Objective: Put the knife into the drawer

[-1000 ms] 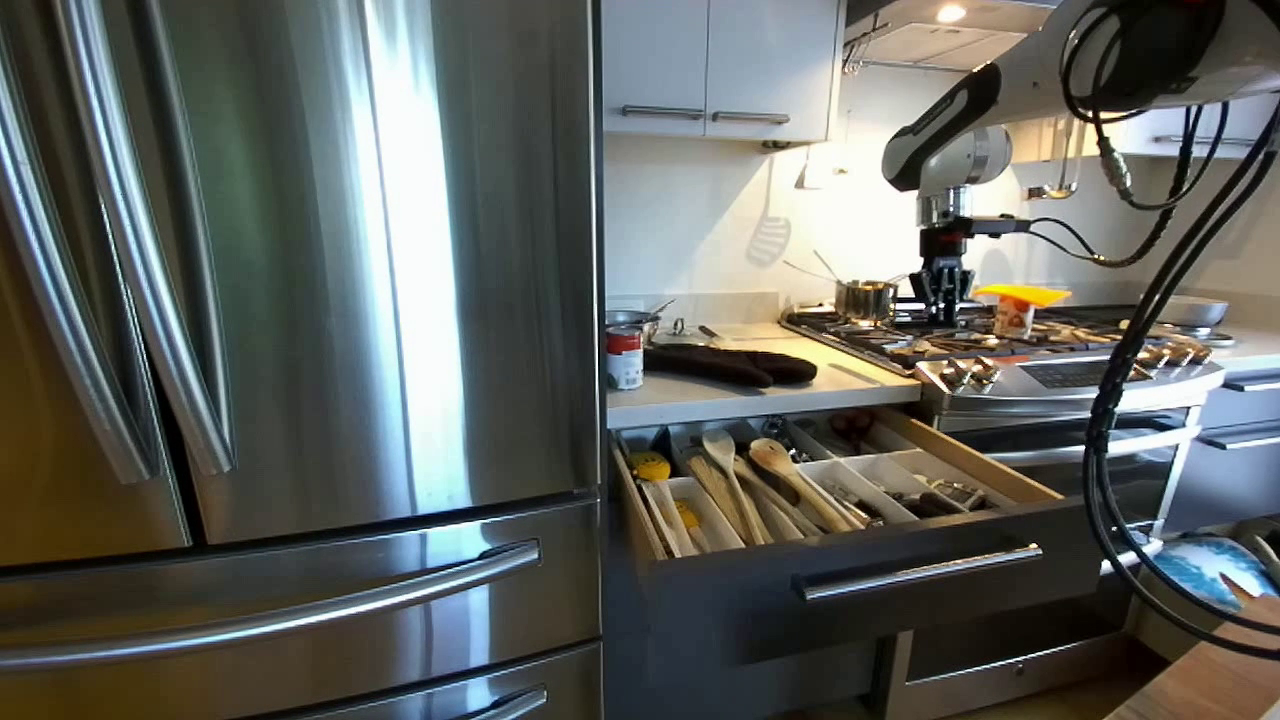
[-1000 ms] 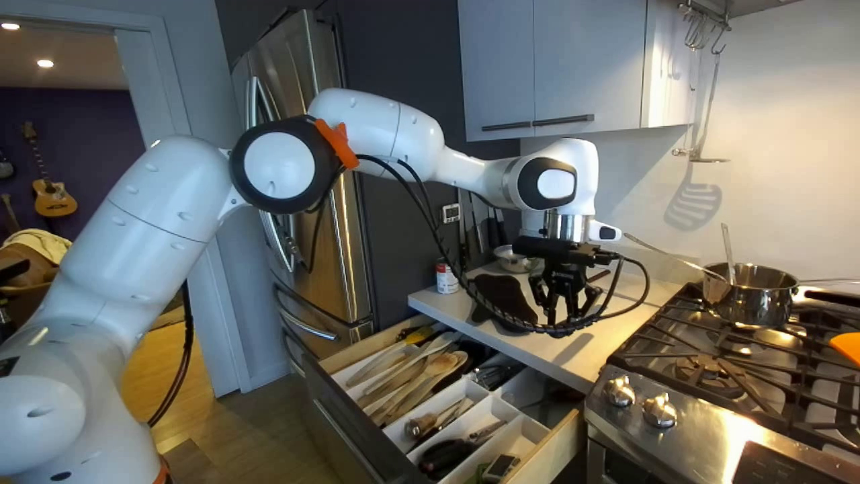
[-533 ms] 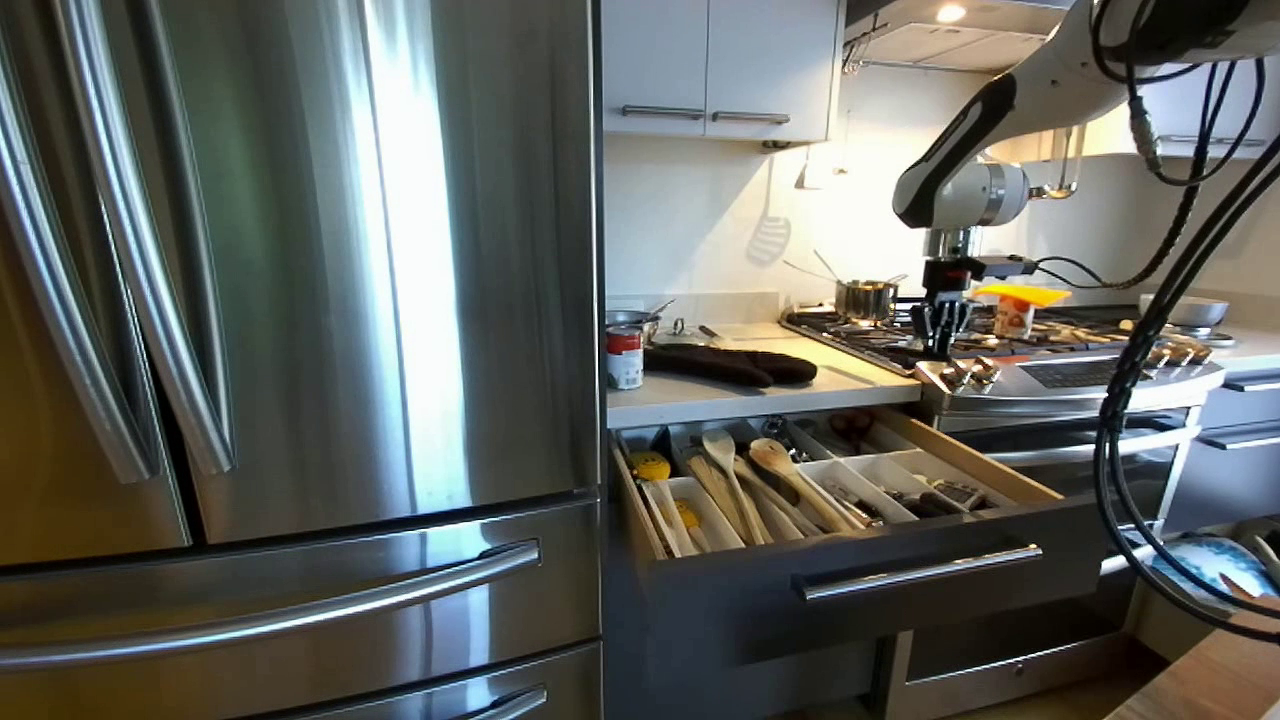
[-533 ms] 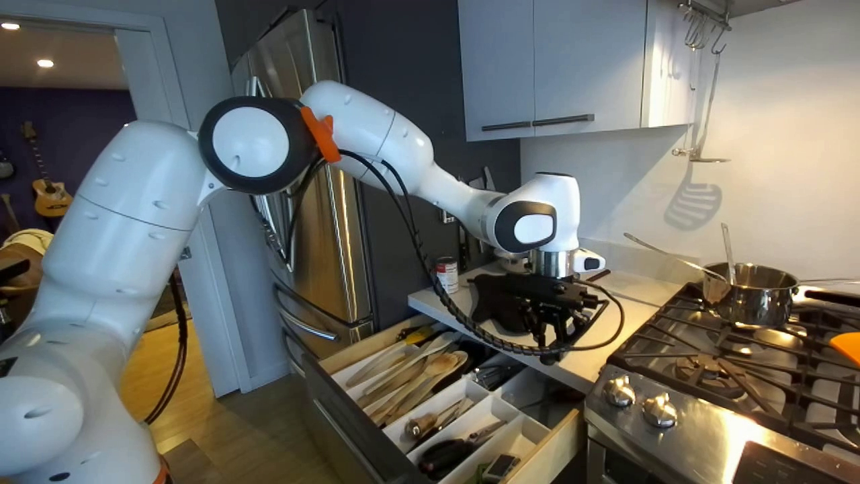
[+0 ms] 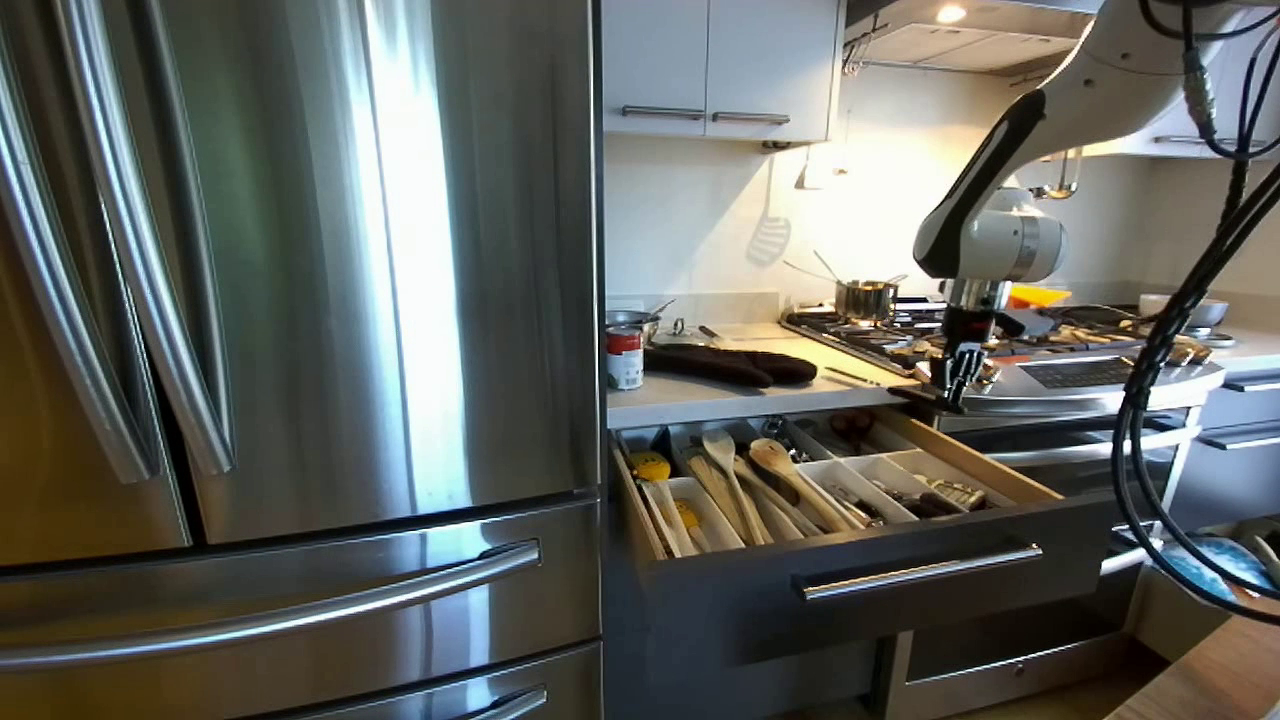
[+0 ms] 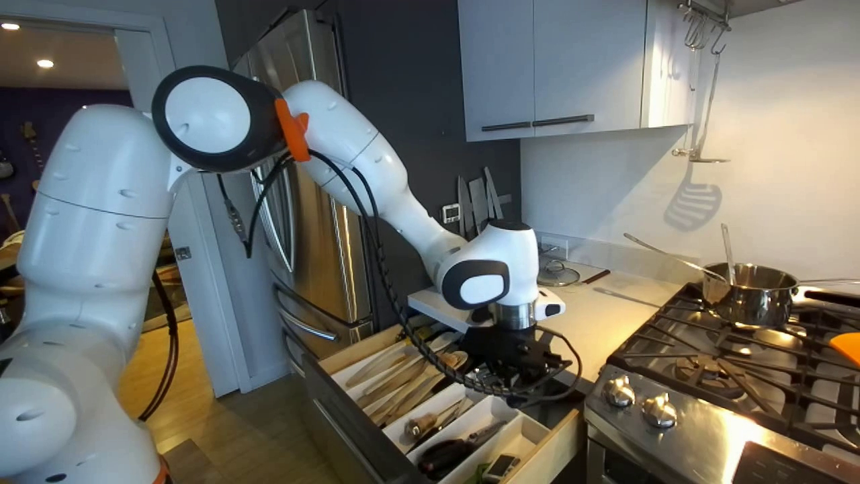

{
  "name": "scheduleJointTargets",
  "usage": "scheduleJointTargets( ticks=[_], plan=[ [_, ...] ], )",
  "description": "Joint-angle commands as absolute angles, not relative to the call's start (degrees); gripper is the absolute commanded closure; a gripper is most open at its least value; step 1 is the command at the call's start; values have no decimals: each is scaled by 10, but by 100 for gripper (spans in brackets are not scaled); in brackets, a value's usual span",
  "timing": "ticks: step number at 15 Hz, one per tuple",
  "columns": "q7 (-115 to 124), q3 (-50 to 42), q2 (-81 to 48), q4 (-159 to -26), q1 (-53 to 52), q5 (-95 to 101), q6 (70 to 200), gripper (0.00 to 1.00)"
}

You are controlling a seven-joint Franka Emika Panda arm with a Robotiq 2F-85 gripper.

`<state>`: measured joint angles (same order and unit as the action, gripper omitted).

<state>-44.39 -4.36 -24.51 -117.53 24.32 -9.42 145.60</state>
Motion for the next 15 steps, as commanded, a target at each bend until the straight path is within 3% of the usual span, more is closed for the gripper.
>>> scheduleJointTargets(
  ticks=[1, 2, 3, 6, 15],
  plan=[
    [-547, -25, -175, -1322, 263, -101, 1518, 91],
    [-584, -17, -160, -1357, 270, -112, 1529, 91],
    [-523, -39, -208, -1278, 246, -98, 1502, 66],
    [-565, -36, -179, -1339, 248, -105, 1519, 66],
    [-569, -36, -170, -1343, 247, -106, 1519, 66]
  ],
)
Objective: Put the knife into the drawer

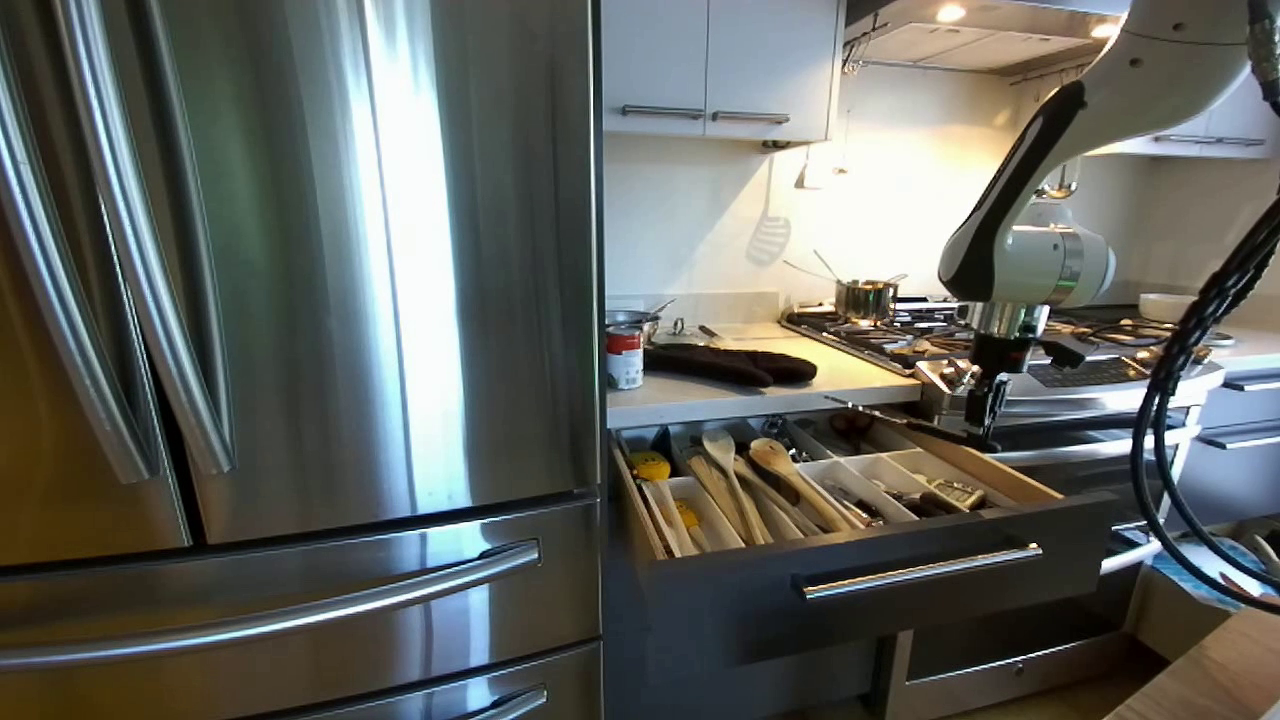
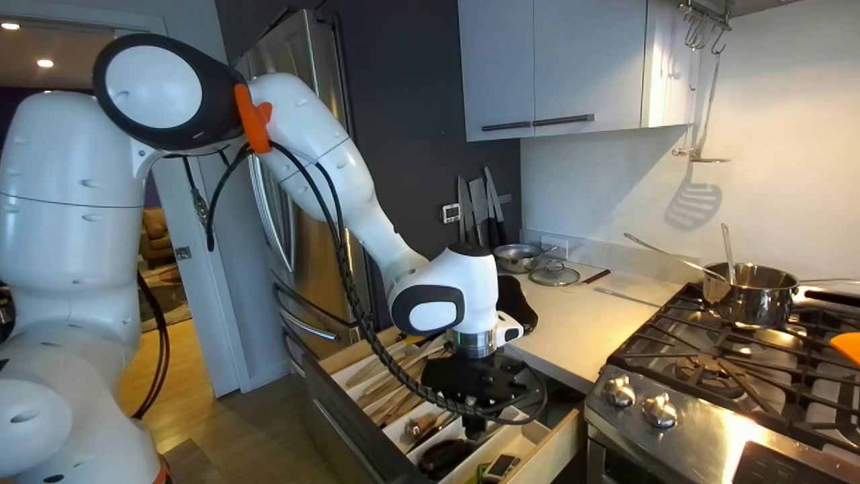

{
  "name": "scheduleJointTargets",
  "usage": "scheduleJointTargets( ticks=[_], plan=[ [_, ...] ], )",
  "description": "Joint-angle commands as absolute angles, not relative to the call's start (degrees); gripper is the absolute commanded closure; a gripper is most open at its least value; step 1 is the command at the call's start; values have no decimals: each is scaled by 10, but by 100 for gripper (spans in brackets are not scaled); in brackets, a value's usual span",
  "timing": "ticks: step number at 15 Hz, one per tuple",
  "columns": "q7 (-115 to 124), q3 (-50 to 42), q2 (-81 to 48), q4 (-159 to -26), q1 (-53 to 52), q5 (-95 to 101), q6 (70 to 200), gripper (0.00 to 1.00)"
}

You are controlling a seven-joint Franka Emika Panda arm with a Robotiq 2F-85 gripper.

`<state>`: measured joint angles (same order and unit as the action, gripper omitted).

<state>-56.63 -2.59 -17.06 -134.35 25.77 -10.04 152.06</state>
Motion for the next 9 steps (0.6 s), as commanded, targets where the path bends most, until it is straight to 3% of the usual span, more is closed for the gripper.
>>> scheduleJointTargets(
  ticks=[1, 2, 3, 9],
  plan=[
    [-569, -36, -170, -1343, 247, -106, 1519, 66],
    [-570, -36, -170, -1343, 247, -106, 1519, 66],
    [-570, -36, -170, -1343, 247, -106, 1519, 91],
    [-585, -32, -167, -1374, 245, -112, 1531, 91]
  ],
)
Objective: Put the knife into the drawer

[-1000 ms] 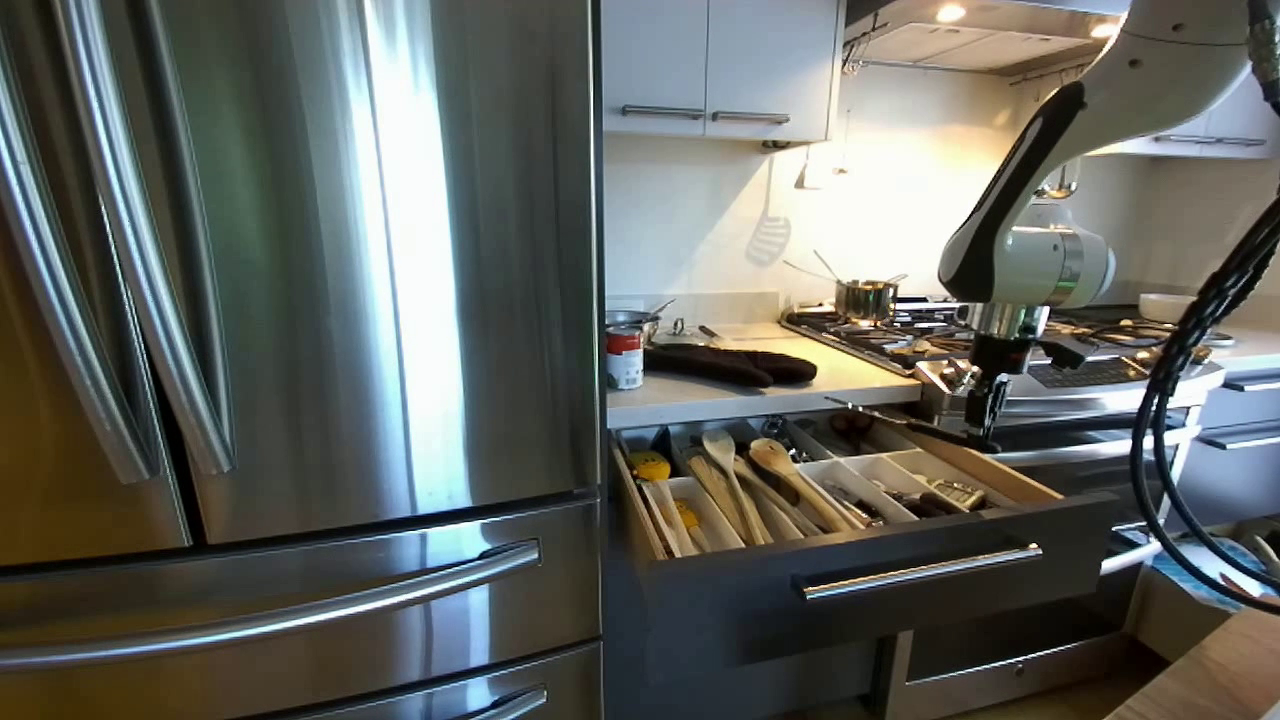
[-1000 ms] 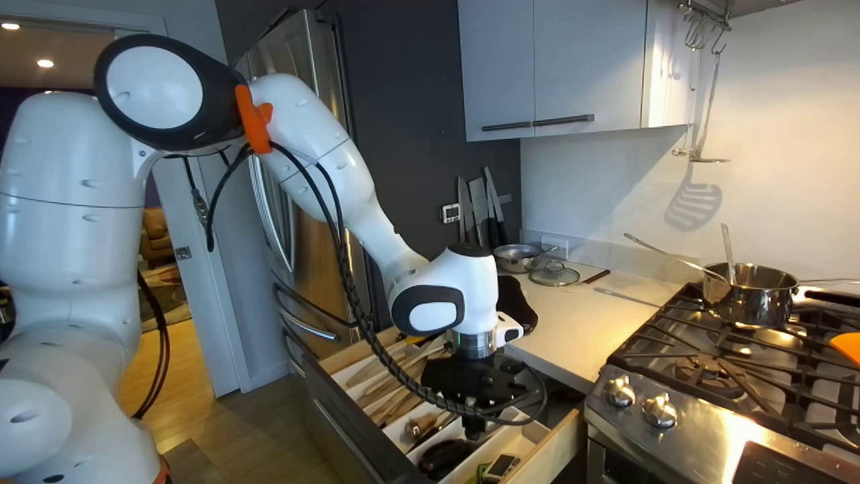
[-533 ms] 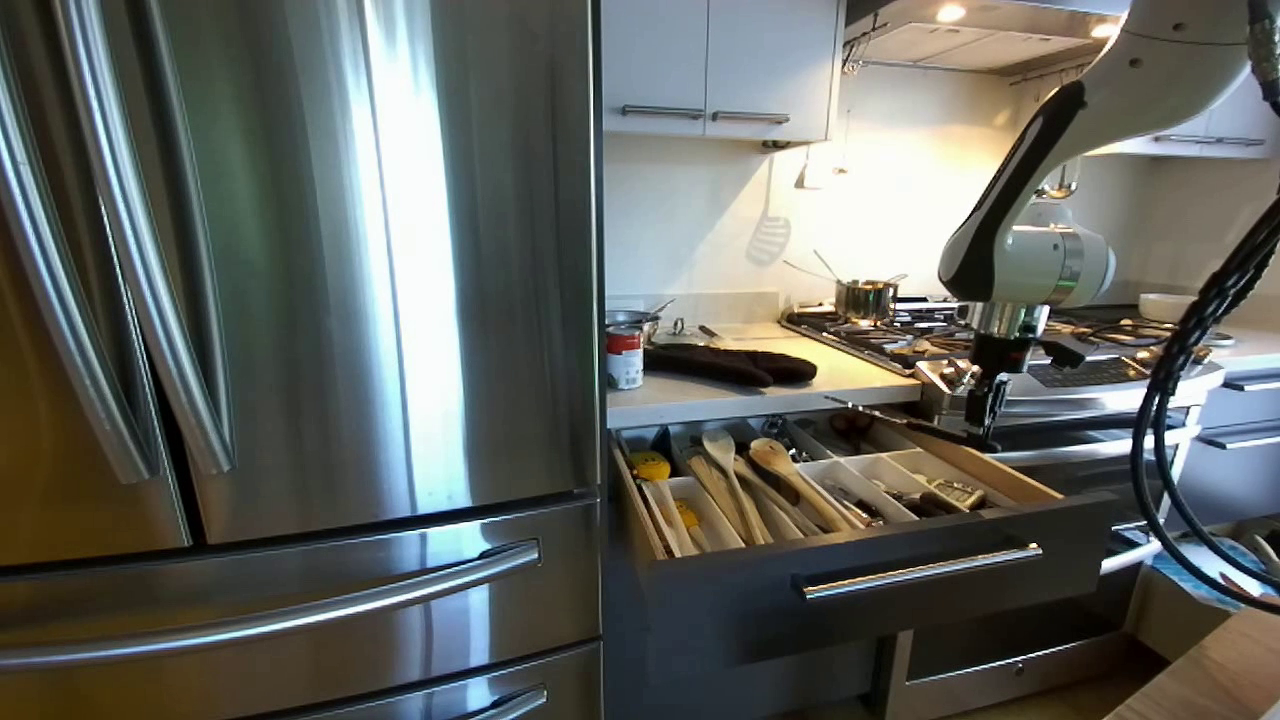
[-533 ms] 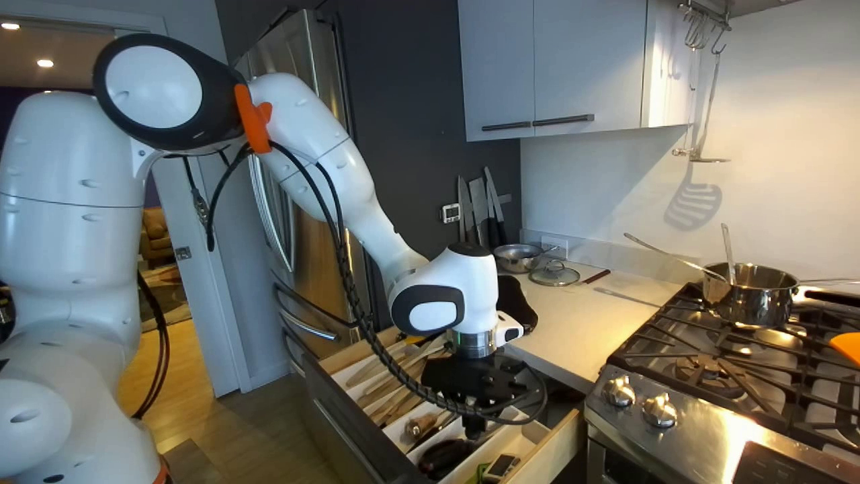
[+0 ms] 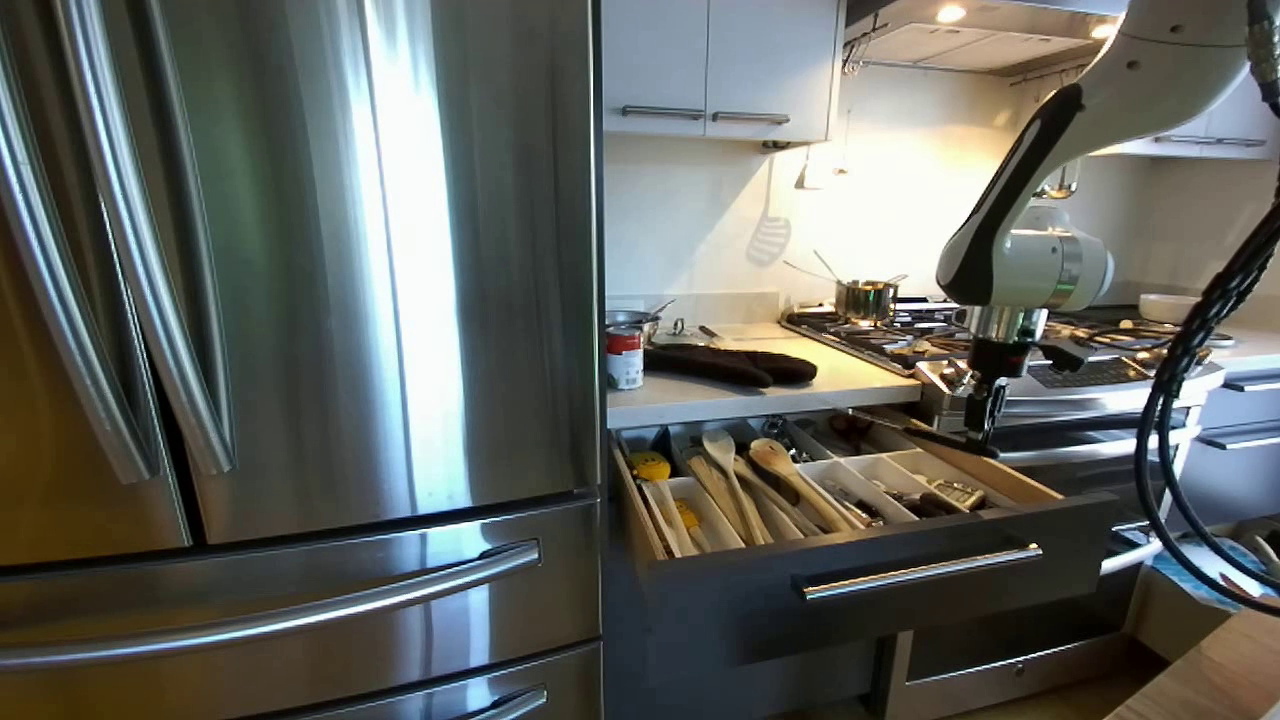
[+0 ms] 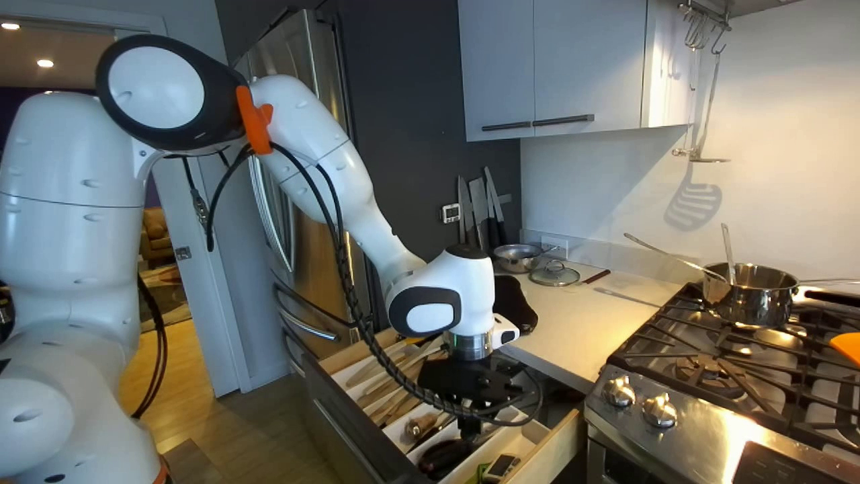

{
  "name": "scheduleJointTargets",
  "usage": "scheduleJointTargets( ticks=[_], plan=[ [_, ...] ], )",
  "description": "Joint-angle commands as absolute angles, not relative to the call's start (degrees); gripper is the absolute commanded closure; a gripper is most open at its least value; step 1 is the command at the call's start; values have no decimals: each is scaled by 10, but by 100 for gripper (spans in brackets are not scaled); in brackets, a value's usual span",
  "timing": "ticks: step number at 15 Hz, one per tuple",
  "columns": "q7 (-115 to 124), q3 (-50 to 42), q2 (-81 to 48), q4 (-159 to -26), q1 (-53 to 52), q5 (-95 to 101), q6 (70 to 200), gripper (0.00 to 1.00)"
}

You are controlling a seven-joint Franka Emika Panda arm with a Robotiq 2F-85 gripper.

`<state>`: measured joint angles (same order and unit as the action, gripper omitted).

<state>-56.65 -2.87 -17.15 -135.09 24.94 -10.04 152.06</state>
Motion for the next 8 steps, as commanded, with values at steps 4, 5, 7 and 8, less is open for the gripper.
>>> scheduleJointTargets(
  ticks=[4, 5, 7, 8],
  plan=[
    [-581, -24, -169, -1397, 242, -124, 1538, 91],
    [-578, -19, -167, -1403, 240, -134, 1537, 91],
    [-573, -5, -167, -1414, 235, -158, 1544, 91],
    [-569, 3, -169, -1417, 233, -175, 1553, 91]
  ],
)
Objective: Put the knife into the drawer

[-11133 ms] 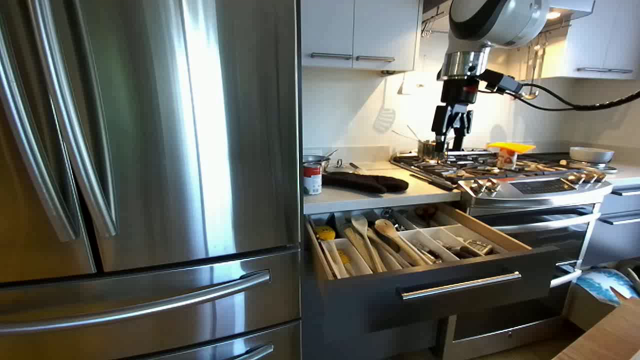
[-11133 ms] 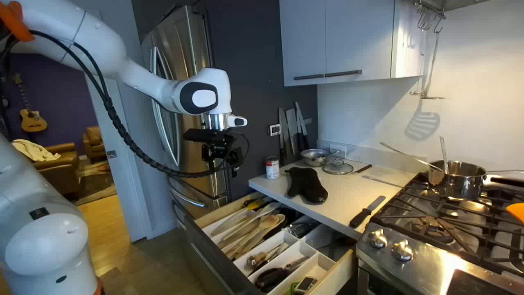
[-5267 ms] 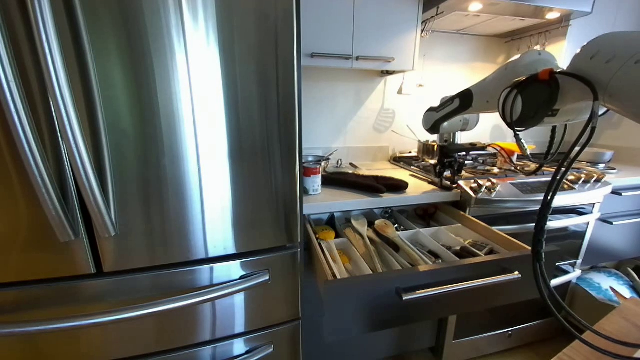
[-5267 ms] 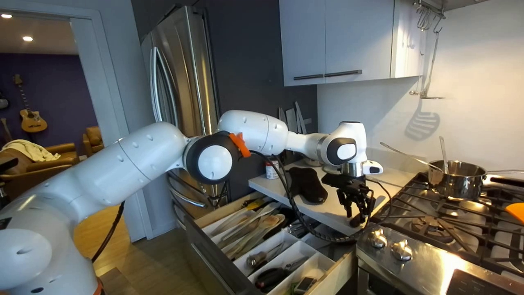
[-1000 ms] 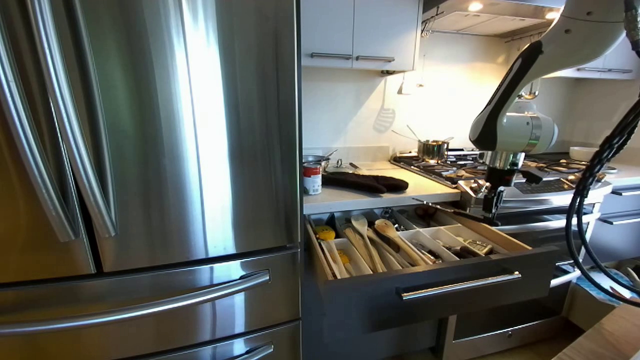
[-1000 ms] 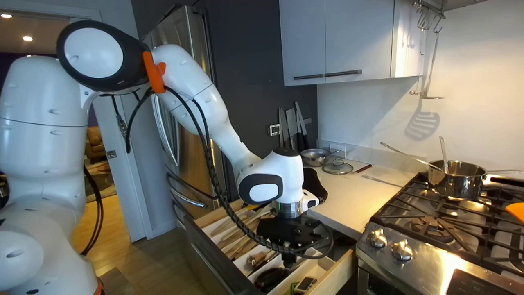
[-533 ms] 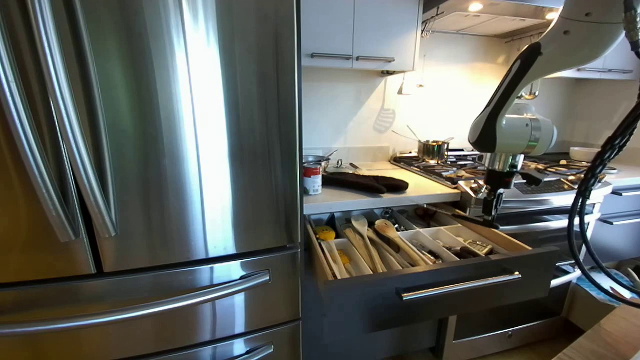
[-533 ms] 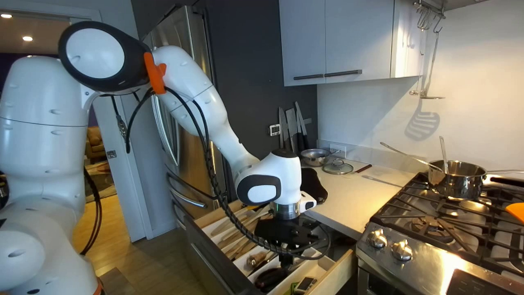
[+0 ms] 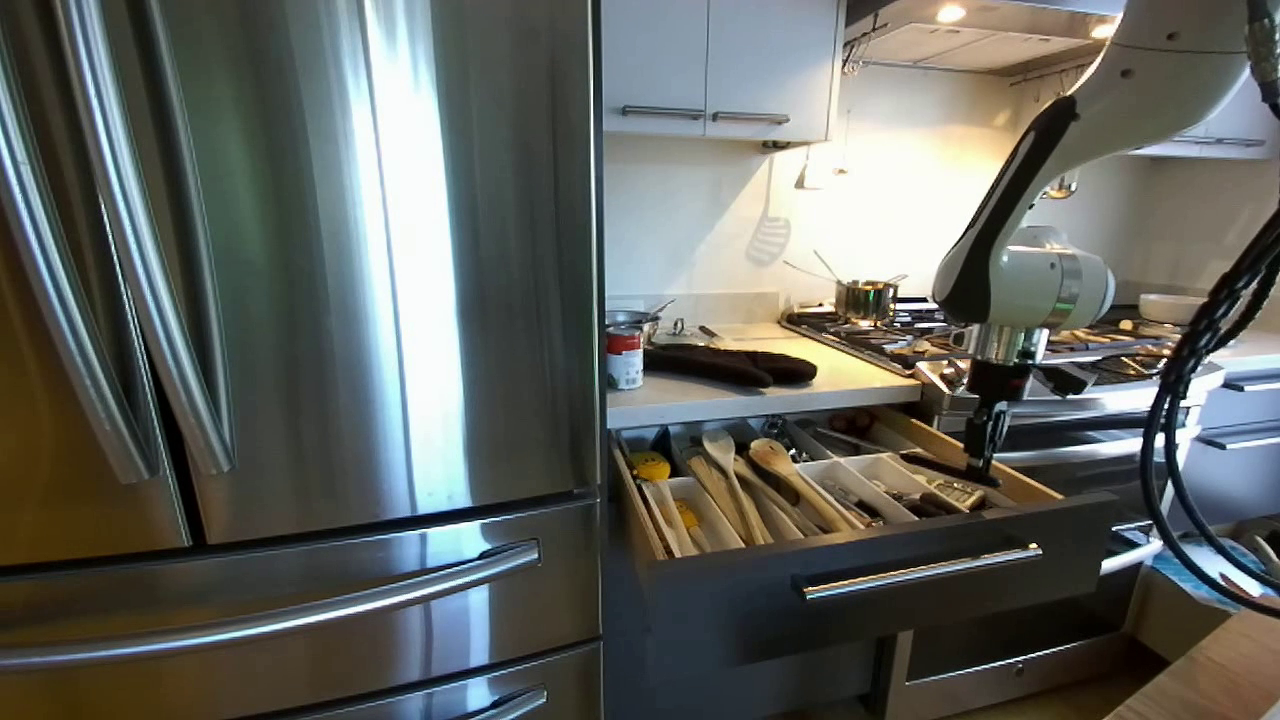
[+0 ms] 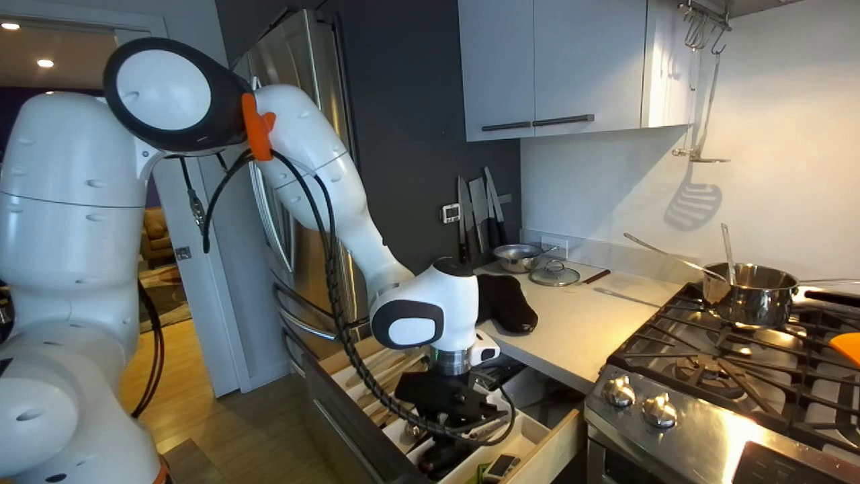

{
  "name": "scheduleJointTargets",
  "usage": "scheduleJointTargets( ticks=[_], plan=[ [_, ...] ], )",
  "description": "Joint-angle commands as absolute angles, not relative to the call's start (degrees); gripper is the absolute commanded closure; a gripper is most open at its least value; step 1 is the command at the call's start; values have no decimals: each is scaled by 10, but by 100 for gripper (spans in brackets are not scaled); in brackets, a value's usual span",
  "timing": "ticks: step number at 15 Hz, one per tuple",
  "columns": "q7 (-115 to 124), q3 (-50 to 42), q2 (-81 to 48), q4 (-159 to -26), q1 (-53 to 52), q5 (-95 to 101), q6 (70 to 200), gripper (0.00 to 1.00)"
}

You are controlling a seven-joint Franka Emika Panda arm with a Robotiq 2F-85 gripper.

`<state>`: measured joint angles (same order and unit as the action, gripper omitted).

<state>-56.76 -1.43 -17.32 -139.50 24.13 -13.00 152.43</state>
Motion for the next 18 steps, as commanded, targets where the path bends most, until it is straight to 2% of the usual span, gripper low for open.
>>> scheduleJointTargets(
  ticks=[1, 6, 17, 18],
  plan=[
    [-572, 15, -171, -1417, 234, -198, 1554, 91],
    [-539, 46, -199, -1400, 217, -286, 1559, 91],
    [-399, 51, -279, -1361, 196, -247, 1602, 91],
    [-395, 55, -280, -1359, 200, -245, 1602, 41]
  ],
)
